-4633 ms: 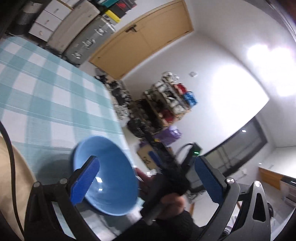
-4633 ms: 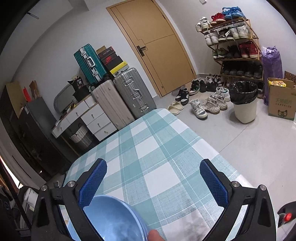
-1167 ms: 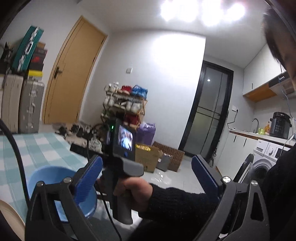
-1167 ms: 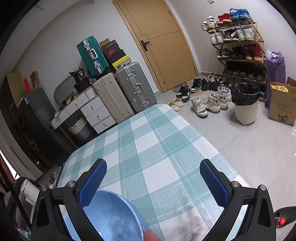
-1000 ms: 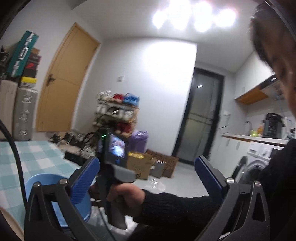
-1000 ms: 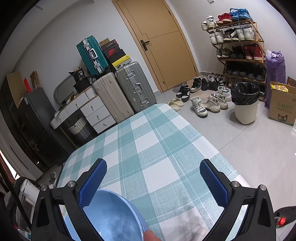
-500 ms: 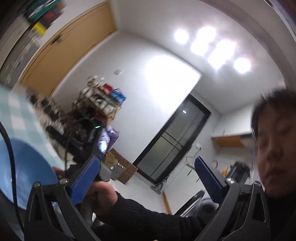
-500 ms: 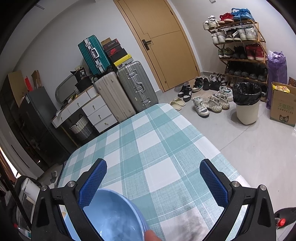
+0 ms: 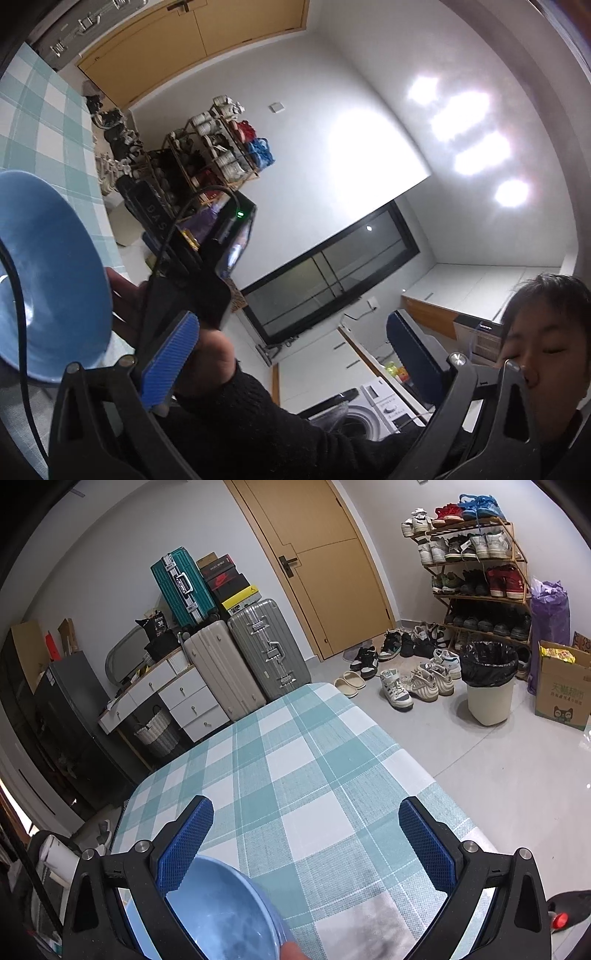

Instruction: Organize plates and bowls

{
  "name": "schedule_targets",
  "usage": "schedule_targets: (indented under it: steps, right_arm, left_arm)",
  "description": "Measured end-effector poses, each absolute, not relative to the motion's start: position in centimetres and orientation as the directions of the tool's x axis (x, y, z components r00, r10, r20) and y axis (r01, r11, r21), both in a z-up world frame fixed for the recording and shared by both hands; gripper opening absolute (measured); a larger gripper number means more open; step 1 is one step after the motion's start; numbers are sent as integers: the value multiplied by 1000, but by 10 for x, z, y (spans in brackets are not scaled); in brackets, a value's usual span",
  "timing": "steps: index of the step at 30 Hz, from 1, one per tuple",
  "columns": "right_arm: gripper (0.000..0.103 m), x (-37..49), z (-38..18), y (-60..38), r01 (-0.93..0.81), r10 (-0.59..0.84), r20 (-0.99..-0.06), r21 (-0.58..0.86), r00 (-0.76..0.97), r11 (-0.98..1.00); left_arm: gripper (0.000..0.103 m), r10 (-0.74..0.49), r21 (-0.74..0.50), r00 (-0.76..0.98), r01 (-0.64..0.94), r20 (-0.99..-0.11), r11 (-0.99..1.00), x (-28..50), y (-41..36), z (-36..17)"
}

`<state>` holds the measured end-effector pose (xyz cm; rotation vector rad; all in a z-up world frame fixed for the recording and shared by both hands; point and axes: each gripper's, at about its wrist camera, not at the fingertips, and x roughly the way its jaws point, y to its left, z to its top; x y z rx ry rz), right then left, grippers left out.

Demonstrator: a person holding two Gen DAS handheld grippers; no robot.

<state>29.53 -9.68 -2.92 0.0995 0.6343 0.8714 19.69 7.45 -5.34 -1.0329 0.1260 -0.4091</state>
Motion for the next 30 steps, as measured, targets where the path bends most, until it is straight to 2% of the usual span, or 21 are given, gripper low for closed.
schedule_targets:
  steps: [2,3,4,6,8,9,12,15,17,20,23,24,26,30]
  right_arm:
    - [102,295,-29,-97,-683,738,-478,328,475,652]
    - [102,295,-29,-97,-683,740,-478,331,474,651]
    - [102,296,-29,-97,-683,740,-478,331,473,651]
    - [102,295,-29,-97,-682,739,-479,331,474,652]
    - [102,295,-29,-98,-680,739,-480,334,473,652]
    - [102,295,-28,-97,-680,739,-481,334,473,653]
    - [102,295,-28,-97,-681,739,-480,333,473,652]
    - [102,295,-28,-97,-681,739,-479,333,473,652]
    - [102,295,-28,-97,-681,739,-481,333,472,652]
    - [102,296,-29,-98,-677,736,-483,336,473,655]
    - [102,297,-31,-99,-669,733,-488,342,474,660]
    - [102,297,-31,-99,-667,732,-488,343,475,662]
    - [102,297,-31,-99,-664,730,-488,341,480,665]
    - [102,298,-32,-98,-657,723,-488,340,488,673]
  left_arm:
    - [87,-374,-857,923,264,91,443,199,77,-56]
    - [62,-375,-855,924,256,78,451,202,78,-54]
    - [46,-379,-855,924,236,51,461,204,79,-56]
    - [33,-381,-871,924,193,7,452,210,81,-63]
    - [27,-367,-885,929,133,-46,446,214,84,-71]
    - [18,-376,-889,924,110,-73,445,218,84,-75]
    - [6,-327,-852,928,18,-181,523,223,76,-76]
    - [6,-256,-756,919,-65,-300,651,227,59,-65]
    - [6,-163,-662,902,-162,-400,731,230,46,-58]
    - [16,-30,-483,873,-241,-487,842,236,19,-47]
    - [38,15,-375,865,-234,-502,897,240,-6,-41]
    - [49,32,-347,860,-239,-509,907,240,-11,-40]
    - [49,42,-310,856,-231,-515,922,242,-21,-41]
    - [50,37,-311,850,-232,-525,922,241,-20,-40]
